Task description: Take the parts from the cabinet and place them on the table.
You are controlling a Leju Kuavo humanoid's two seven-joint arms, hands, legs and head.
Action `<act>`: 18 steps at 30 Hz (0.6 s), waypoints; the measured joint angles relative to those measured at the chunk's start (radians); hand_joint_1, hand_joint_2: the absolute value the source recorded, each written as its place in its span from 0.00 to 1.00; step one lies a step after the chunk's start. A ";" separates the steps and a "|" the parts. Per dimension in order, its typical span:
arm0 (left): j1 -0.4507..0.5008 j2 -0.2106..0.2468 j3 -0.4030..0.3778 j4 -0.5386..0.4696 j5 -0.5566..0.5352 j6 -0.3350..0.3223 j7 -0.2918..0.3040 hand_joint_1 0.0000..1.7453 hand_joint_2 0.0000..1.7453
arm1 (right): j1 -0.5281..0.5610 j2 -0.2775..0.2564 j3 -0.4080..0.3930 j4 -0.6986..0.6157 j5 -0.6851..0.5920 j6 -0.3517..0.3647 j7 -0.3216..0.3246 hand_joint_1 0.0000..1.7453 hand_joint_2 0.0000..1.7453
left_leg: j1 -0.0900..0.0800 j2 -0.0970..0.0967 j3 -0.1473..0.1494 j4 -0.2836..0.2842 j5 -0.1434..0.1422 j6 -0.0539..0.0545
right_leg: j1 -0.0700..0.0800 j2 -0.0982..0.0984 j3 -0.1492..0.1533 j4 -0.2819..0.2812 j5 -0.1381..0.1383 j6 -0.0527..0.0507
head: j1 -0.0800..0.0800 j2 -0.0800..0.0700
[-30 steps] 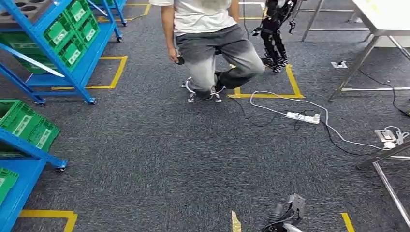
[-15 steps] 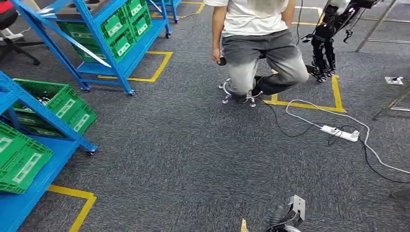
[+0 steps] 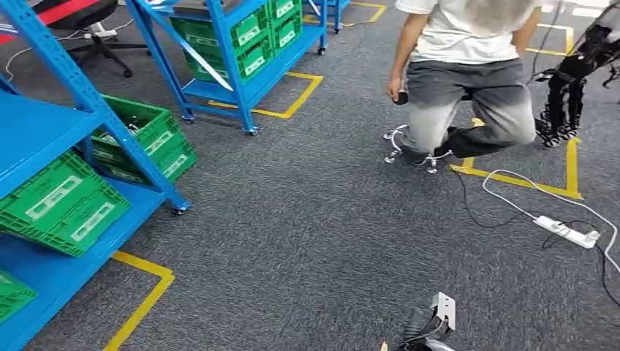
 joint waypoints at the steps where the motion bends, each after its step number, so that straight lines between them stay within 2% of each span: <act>1: -0.001 0.001 0.000 0.000 0.000 0.000 0.000 0.00 0.00 | -0.001 0.000 0.000 0.000 0.000 0.000 -0.001 0.00 0.00 | 0.001 -0.008 0.001 -0.002 0.001 0.003 | -0.002 0.050 -0.006 0.024 -0.018 0.002 | 0.005 0.000; 2: -0.004 0.001 0.001 0.000 0.000 0.000 -0.002 0.00 0.00 | -0.001 0.000 0.000 0.000 0.000 0.000 -0.001 0.00 0.00 | 0.002 -0.019 0.000 -0.002 0.002 0.008 | -0.002 0.078 -0.036 0.088 -0.054 0.003 | 0.008 0.000; 3: -0.005 0.001 0.001 0.000 0.000 -0.001 -0.016 0.00 0.00 | 0.003 -0.002 0.000 0.000 -0.001 0.001 -0.001 0.00 0.00 | 0.002 -0.033 -0.001 -0.002 0.001 0.009 | -0.003 0.091 -0.077 0.172 -0.092 0.005 | 0.011 0.000; 4: -0.002 0.002 0.001 0.000 0.000 -0.001 -0.036 0.00 0.00 | 0.007 -0.002 0.000 0.000 -0.003 0.002 -0.001 0.00 0.00 | 0.002 -0.046 -0.001 -0.002 0.000 0.011 | -0.002 0.097 -0.120 0.252 -0.121 0.008 | 0.011 0.000; 5: 0.002 0.007 0.002 0.000 0.002 0.000 -0.055 0.00 0.00 | 0.011 -0.002 0.000 0.000 -0.005 0.002 -0.002 0.00 0.00 | 0.002 -0.059 0.000 -0.001 0.000 0.011 | -0.002 0.099 -0.148 0.298 -0.126 0.009 | 0.011 0.000; 6: 0.008 0.013 0.005 0.001 0.003 0.002 -0.071 0.00 0.00 | 0.015 -0.002 0.000 0.000 -0.009 0.002 -0.003 0.00 0.00 | 0.002 -0.073 0.002 -0.001 -0.001 0.011 | -0.002 0.099 -0.155 0.296 -0.105 0.009 | 0.010 0.000; 7: 0.013 0.017 0.008 0.002 0.004 0.004 -0.077 0.00 0.00 | 0.018 -0.002 0.000 0.000 -0.011 0.002 -0.004 0.00 0.00 | 0.003 -0.088 0.004 0.000 -0.002 0.010 | -0.003 0.101 -0.142 0.253 -0.067 0.009 | 0.011 0.000; 8: 0.018 0.021 0.008 0.002 0.004 0.005 -0.080 0.00 0.00 | 0.019 -0.002 0.001 0.000 -0.013 0.003 -0.005 0.00 0.00 | 0.004 -0.103 0.006 0.001 -0.004 0.007 | -0.005 0.108 -0.109 0.174 -0.015 0.008 | 0.011 0.000; 9: 0.021 0.025 0.008 0.003 0.003 0.007 -0.080 0.00 0.00 | 0.019 -0.003 0.002 0.000 -0.014 0.003 -0.005 0.00 0.00 | 0.006 -0.117 0.007 0.005 -0.007 0.003 | -0.009 0.133 -0.070 0.083 0.035 0.008 | 0.011 0.000; 10: 0.022 0.026 0.008 0.003 -0.001 0.009 -0.080 0.00 0.00 | 0.021 -0.003 0.003 0.000 -0.016 0.005 -0.005 0.00 0.00 | 0.007 -0.127 0.003 0.007 -0.009 -0.002 | -0.016 0.191 -0.048 0.034 0.036 0.006 | 0.011 0.000; 11: 0.018 0.027 0.008 0.004 -0.003 0.011 -0.078 0.00 0.00 | 0.022 -0.003 0.005 0.000 -0.019 0.006 -0.006 0.00 0.00 | 0.002 -0.143 -0.005 0.020 -0.013 -0.008 | -0.019 0.196 -0.026 0.005 0.027 0.002 | 0.011 0.000; 14: 0.024 0.029 0.008 0.007 -0.012 0.011 -0.077 0.00 0.00 | 0.022 -0.003 0.011 0.000 -0.026 0.008 -0.006 0.00 0.00 | 0.012 -0.174 -0.012 0.011 -0.003 -0.027 | -0.009 0.167 -0.027 0.014 0.027 -0.014 | 0.009 0.000; 15: 0.025 0.031 0.008 0.008 -0.015 0.011 -0.077 0.00 0.00 | 0.021 -0.003 0.014 0.000 -0.027 0.008 -0.006 0.00 0.00 | 0.012 -0.177 -0.014 0.015 -0.009 -0.032 | -0.017 0.152 -0.021 0.005 0.030 -0.021 | 0.010 0.000; 16: 0.025 0.032 0.008 0.008 -0.020 0.011 -0.077 0.00 0.00 | 0.020 -0.003 0.016 -0.001 -0.029 0.008 -0.006 0.00 0.00 | 0.006 -0.115 -0.019 0.035 -0.024 -0.038 | -0.014 0.140 -0.016 0.003 0.030 -0.028 | 0.007 0.000; 17: 0.023 0.032 0.008 0.008 -0.024 0.011 -0.077 0.00 0.00 | 0.020 -0.003 0.018 -0.001 -0.031 0.009 -0.005 0.00 0.00 | 0.006 -0.073 -0.043 0.089 -0.055 -0.043 | -0.012 0.125 -0.012 0.003 0.026 -0.034 | -0.003 0.000; 18: 0.021 0.033 0.008 0.008 -0.026 0.011 -0.077 0.00 0.00 | 0.022 -0.003 0.018 -0.001 -0.032 0.009 -0.004 0.00 0.00 | 0.009 -0.056 -0.079 0.163 -0.089 -0.047 | -0.009 0.109 -0.009 0.003 0.022 -0.040 | -0.001 0.000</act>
